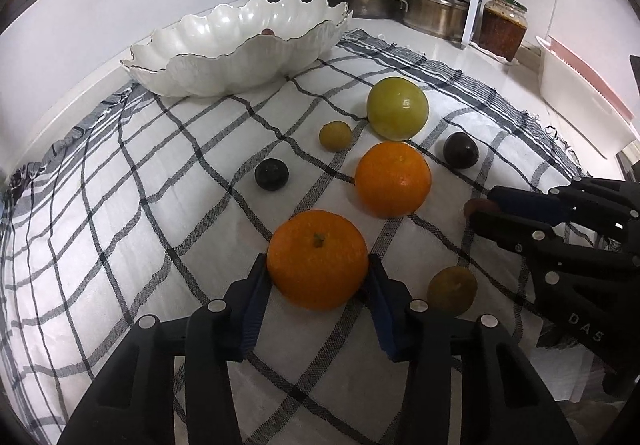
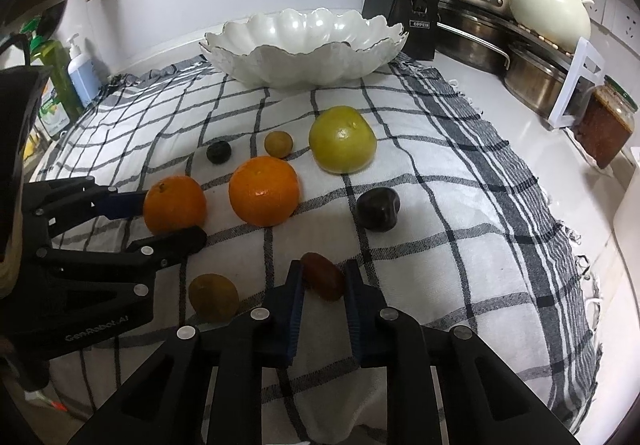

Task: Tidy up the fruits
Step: 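Grasp a large orange with the left tool while the right tool grasps another date, then lift the orange in the left tool while the right carries the date over the bowl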

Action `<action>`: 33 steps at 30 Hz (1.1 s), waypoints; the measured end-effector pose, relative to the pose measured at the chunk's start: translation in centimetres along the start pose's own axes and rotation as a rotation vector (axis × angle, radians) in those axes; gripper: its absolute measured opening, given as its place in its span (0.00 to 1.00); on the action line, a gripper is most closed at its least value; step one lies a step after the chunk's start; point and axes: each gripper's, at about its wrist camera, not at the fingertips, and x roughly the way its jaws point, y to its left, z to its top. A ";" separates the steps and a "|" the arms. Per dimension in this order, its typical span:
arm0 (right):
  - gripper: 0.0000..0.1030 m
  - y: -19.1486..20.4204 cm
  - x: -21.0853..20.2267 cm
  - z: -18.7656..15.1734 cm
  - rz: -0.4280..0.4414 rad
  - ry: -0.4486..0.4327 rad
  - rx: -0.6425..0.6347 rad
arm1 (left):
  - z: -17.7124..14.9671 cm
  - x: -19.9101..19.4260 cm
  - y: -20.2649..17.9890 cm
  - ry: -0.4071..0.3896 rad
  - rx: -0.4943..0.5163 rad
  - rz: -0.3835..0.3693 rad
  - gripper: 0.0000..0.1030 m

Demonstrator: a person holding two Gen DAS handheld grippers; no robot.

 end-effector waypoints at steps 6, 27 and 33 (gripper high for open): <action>0.20 0.0 -0.7 0.3 0.009 -0.020 -0.002 | 0.1 -0.8 0.0 -0.008 -0.022 0.000 0.44; 0.19 0.1 -4.2 3.7 0.056 -0.162 -0.029 | 2.5 -5.8 0.9 -0.163 -0.104 0.056 0.44; 0.19 0.1 -5.2 4.9 0.065 -0.213 -0.039 | 3.4 -7.1 1.4 -0.199 -0.135 0.061 0.43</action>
